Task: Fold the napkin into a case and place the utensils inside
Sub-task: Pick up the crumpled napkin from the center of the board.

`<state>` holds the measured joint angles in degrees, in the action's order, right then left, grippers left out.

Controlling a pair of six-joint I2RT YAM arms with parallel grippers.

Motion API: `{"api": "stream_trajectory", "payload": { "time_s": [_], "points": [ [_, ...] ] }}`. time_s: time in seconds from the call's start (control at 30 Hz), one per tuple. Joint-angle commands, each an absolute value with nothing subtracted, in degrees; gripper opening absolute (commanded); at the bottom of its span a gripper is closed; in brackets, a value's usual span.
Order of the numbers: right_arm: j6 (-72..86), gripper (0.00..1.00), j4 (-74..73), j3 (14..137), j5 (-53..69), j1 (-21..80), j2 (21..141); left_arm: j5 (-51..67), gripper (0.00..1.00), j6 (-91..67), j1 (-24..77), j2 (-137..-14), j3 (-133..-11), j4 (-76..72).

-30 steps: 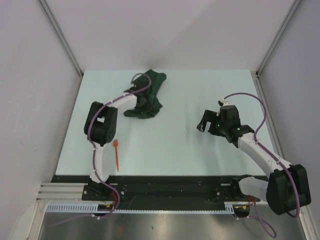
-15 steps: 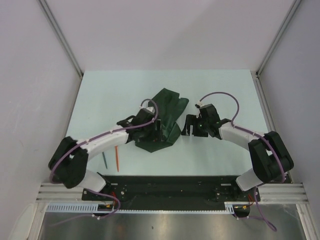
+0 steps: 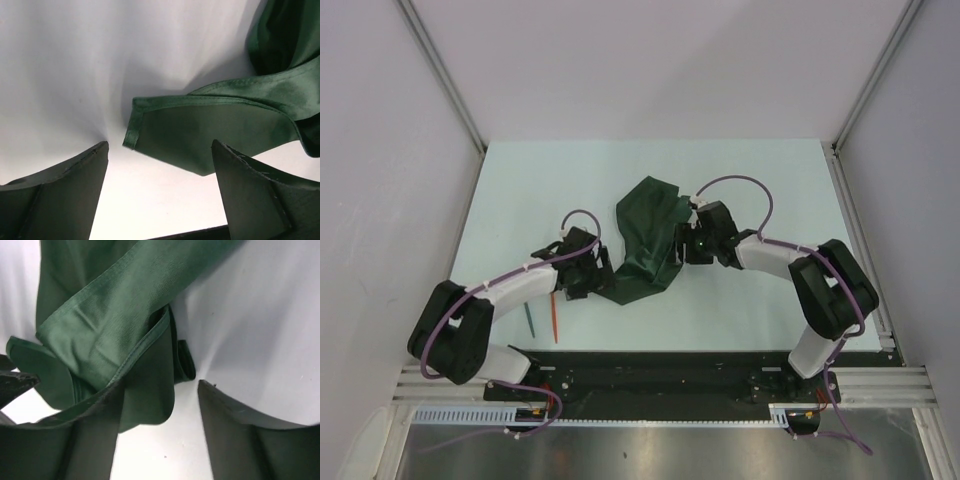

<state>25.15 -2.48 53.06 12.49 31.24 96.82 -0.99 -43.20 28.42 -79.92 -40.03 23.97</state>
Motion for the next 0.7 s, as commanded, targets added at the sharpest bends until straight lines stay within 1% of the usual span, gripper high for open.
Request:
{"api": "stream_trajectory", "payload": {
  "time_s": [0.0,0.03,0.07,0.1,0.13,0.17,0.2,0.23,0.3,0.33,0.37,0.4,0.47,0.5,0.53,0.6,0.67],
  "points": [
    [23.21,0.6,1.23,56.07,11.43,31.46,98.61,1.49,0.85,-43.08,28.3,-82.17,-37.97,18.91],
    [22.86,0.42,0.88,56.16,11.08,31.55,98.87,1.76,0.74,-42.72,28.13,-82.7,-37.97,17.16],
    [22.5,0.32,0.36,56.6,10.64,31.55,98.96,3.41,0.64,-42.19,27.95,-83.31,-38.23,16.62],
    [21.63,0.25,0.18,56.86,9.94,31.81,98.79,3.86,0.55,-41.4,27.86,-84.19,-38.67,16.18],
    [20.84,0.12,-3.22,57.13,8.02,32.34,98.35,4.13,0.38,-40.96,27.86,-84.2,-39.98,16.26],
    [20.31,0.07,-4.56,57.65,6.87,32.6,96.96,3.96,0.31,-40.35,27.86,-83.85,-40.6,16.61],
    [19.0,0.04,-5.96,57.83,5.55,32.96,95.81,3.69,0.23,-39.04,27.86,-81.85,-41.3,16.87],
    [18.38,0.0,-9.02,58.09,2.93,33.66,94.58,3.69,0.0,-38.5,27.86,-80.43,-42.44,17.14],
    [16.8,0.0,-14.64,59.06,0.1,34.62,89.14,4.3,0.0,-35.79,27.86,-73.96,-43.94,17.49],
    [15.22,0.0,-16.5,59.41,-4.09,35.41,86.51,4.74,0.0,-34.64,28.04,-70.96,-45.51,17.49],
    [13.99,0.0,-18.52,59.85,-5.7,37.07,81.87,4.92,0.0,-32.71,28.12,-68.06,-46.31,17.49],
    [13.1,0.0,-22.46,61.16,-8.58,37.96,78.96,5.53,0.0,-31.56,28.12,-61.68,-47.1,16.88],
    [11.26,0.0,-26.0,62.57,-11.15,40.24,73.68,6.15,0.0,-28.41,28.39,-55.58,-49.82,16.0],
    [10.9,0.0,-28.71,64.41,-12.73,40.86,67.47,7.98,0.0,-27.17,28.56,-52.07,-50.62,14.26],
    [10.03,0.0,-29.78,65.47,-13.18,41.65,64.72,9.04,0.0,-26.03,28.56,-46.72,-52.71,13.37],
    [9.15,0.0,-31.46,68.62,-13.45,44.38,56.13,13.68,0.0,-23.04,28.74,-41.77,-56.31,10.74],
    [8.09,0.0,-31.55,70.92,-11.87,47.62,50.91,16.51,0.0,-21.28,28.83,-36.75,-59.14,9.06]
  ]
}}
